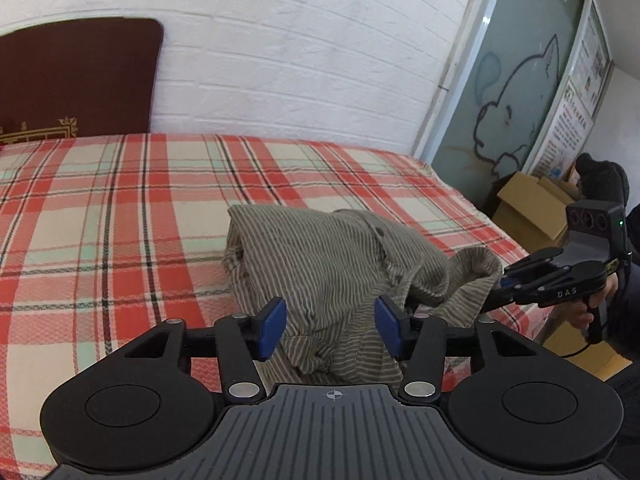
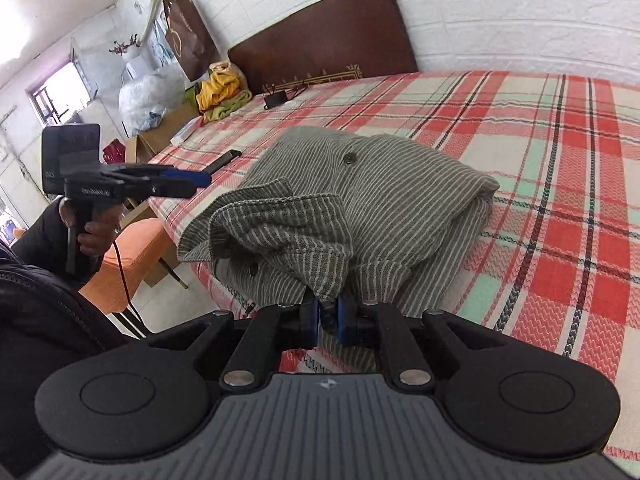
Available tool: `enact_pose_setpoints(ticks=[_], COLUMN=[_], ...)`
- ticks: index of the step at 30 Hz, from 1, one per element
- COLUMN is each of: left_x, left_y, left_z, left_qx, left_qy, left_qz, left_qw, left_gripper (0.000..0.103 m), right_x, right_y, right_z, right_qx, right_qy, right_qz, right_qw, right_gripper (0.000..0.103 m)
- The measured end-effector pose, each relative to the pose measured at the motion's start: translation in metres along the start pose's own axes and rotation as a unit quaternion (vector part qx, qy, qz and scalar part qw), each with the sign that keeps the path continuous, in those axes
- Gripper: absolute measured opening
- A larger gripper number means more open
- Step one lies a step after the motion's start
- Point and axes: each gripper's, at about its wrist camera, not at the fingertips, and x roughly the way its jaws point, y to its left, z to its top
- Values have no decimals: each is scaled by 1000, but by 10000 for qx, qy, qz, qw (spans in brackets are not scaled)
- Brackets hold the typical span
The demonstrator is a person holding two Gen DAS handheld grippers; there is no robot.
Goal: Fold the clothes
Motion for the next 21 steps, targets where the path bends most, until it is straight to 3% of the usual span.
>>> enact_pose_setpoints(ticks=[7,8,9,11,16,18,19,21], left_x=[24,28,32,38,48,52,53,56], left_y=[12,14,16,17,18,19,19,21], left_z=[-2,-1,0,1,4,6,7,9], left_qx=[-396,-502,-585,-643,-563,-597,-620,-676], left_qy=[28,76,112,154,305,377,416,479], left_qz=[66,21,-44,-149,-281,-240,-205,-141], left_qw=[9992,9987,9982,9977,9976,9972,9970,9965], left_gripper=[75,75,75,75,70,59,53,8], right_x=[-5,-6,-11,-21,-39,-35,-30,-18], right_y=[-4,-5,-9,-18,-43,-54,-56,-59], right_z=[1,0,-2,-7,-17,-19,-17,-13], right_qx=[185,227,371,784,2041,2564,2624,2743], right_qy=[-213,-256,-350,-586,-1277,-1451,-1383,-1248], right_qz=[19,33,107,310,690,759,696,570], right_qw=[9996,9994,9986,9947,9681,9526,9524,9518], right_gripper=[17,27,46,59,59,59,59,58])
